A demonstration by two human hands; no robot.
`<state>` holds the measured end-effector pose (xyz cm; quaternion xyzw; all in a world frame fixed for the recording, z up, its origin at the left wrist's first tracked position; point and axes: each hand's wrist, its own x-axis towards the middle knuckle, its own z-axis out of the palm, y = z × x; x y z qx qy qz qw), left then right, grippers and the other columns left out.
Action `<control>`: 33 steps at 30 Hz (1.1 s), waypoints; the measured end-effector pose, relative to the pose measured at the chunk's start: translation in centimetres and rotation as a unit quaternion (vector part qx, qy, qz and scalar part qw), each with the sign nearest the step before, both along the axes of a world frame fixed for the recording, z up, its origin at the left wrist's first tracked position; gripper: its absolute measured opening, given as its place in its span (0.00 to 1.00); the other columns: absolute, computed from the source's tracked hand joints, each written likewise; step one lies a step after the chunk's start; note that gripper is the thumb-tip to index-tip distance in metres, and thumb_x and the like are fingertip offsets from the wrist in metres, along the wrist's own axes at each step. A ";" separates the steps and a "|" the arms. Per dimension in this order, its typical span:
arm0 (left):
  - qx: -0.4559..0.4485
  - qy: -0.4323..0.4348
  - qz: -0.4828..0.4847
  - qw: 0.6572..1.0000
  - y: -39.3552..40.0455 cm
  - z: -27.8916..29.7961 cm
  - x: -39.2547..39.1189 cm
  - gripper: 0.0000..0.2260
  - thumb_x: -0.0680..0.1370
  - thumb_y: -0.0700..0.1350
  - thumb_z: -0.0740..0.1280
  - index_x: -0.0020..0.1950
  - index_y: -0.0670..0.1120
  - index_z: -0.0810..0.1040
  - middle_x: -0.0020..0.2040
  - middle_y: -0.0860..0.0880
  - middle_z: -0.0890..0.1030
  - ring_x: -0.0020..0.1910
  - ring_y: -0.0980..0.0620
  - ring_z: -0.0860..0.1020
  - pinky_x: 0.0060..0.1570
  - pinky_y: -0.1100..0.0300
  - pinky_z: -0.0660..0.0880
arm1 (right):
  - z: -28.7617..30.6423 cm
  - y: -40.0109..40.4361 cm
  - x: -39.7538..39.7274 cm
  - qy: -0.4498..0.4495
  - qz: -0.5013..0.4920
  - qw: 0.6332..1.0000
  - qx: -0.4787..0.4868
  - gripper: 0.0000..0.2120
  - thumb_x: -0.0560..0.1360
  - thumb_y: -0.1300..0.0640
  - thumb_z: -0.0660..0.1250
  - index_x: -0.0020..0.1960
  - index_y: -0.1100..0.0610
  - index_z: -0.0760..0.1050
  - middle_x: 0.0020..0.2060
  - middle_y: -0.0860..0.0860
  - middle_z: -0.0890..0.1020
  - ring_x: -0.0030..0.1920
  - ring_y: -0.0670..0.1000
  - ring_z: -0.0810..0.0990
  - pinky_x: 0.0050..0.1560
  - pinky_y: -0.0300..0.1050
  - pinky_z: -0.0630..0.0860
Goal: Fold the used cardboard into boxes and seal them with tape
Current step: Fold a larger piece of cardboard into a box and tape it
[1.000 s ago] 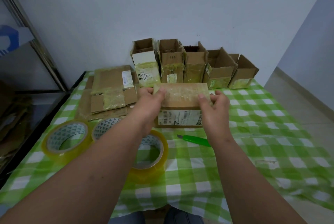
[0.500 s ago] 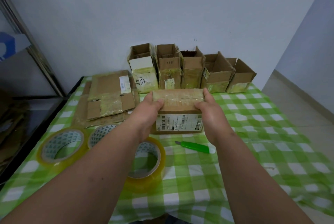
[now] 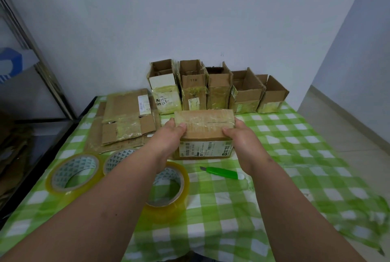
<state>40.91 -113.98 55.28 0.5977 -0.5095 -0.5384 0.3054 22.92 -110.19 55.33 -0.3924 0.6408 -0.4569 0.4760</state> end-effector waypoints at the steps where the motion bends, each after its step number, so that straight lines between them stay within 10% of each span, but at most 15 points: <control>1: -0.001 -0.009 0.000 1.000 0.3 0.3 0.0 0.27 0.78 0.61 0.59 0.75 0.54 0.64 0.71 0.47 0.72 0.68 0.43 0.71 0.70 0.40 0.64 | 0.2 0.4 0.0 0.004 0.001 1.000 0.002 0.20 0.81 0.58 0.60 0.73 0.51 0.67 0.62 0.51 0.78 0.61 0.54 0.77 0.68 0.59 0.69; 7: -0.003 -0.009 0.014 1.000 2.7 0.9 0.5 0.18 0.81 0.53 0.61 0.70 0.49 0.69 0.66 0.47 0.76 0.63 0.45 0.75 0.67 0.45 0.68 | 0.5 3.0 0.1 -0.001 0.007 1.000 -0.023 0.19 0.81 0.64 0.60 0.70 0.51 0.71 0.59 0.49 0.81 0.58 0.49 0.78 0.59 0.47 0.71; 12: -0.064 0.001 0.056 0.996 4.7 1.4 1.3 0.12 0.81 0.34 0.62 0.56 0.51 0.76 0.49 0.48 0.81 0.47 0.50 0.79 0.41 0.59 0.73 | 0.8 4.9 0.1 -0.026 -0.037 0.998 -0.052 0.20 0.80 0.62 0.62 0.70 0.50 0.73 0.62 0.46 0.78 0.62 0.48 0.74 0.64 0.49 0.67; 21: -0.076 0.084 0.080 0.990 6.2 3.1 2.0 0.12 0.78 0.60 0.67 0.54 0.53 0.78 0.57 0.52 0.79 0.57 0.49 0.77 0.63 0.45 0.72 | 1.6 5.6 0.2 -0.155 -0.137 0.969 -0.134 0.09 0.76 0.51 0.71 0.41 0.54 0.77 0.48 0.51 0.86 0.55 0.55 0.82 0.63 0.59 0.75; 24: -0.112 0.095 0.099 0.984 6.1 3.1 1.9 0.06 0.78 0.50 0.69 0.52 0.50 0.79 0.54 0.51 0.81 0.54 0.52 0.78 0.60 0.48 0.76 | 1.7 5.8 0.5 -0.128 -0.137 0.971 -0.149 0.11 0.73 0.55 0.73 0.34 0.49 0.75 0.45 0.56 0.84 0.51 0.57 0.81 0.64 0.65 0.73; 28: -0.125 0.097 0.109 0.981 6.0 2.9 1.8 0.06 0.80 0.38 0.66 0.51 0.48 0.79 0.53 0.48 0.82 0.51 0.52 0.79 0.55 0.55 0.77 | 1.0 5.4 0.8 -0.082 -0.117 0.982 -0.120 0.08 0.74 0.63 0.69 0.48 0.52 0.75 0.49 0.51 0.83 0.55 0.55 0.80 0.64 0.55 0.73; 33: -0.157 0.061 0.110 0.980 5.9 2.8 1.1 0.11 0.80 0.34 0.65 0.59 0.48 0.77 0.57 0.52 0.81 0.54 0.51 0.79 0.56 0.57 0.74 | 0.7 5.5 0.9 -0.088 -0.098 0.984 -0.119 0.29 0.78 0.65 0.66 0.76 0.53 0.62 0.63 0.49 0.79 0.62 0.50 0.77 0.68 0.52 0.70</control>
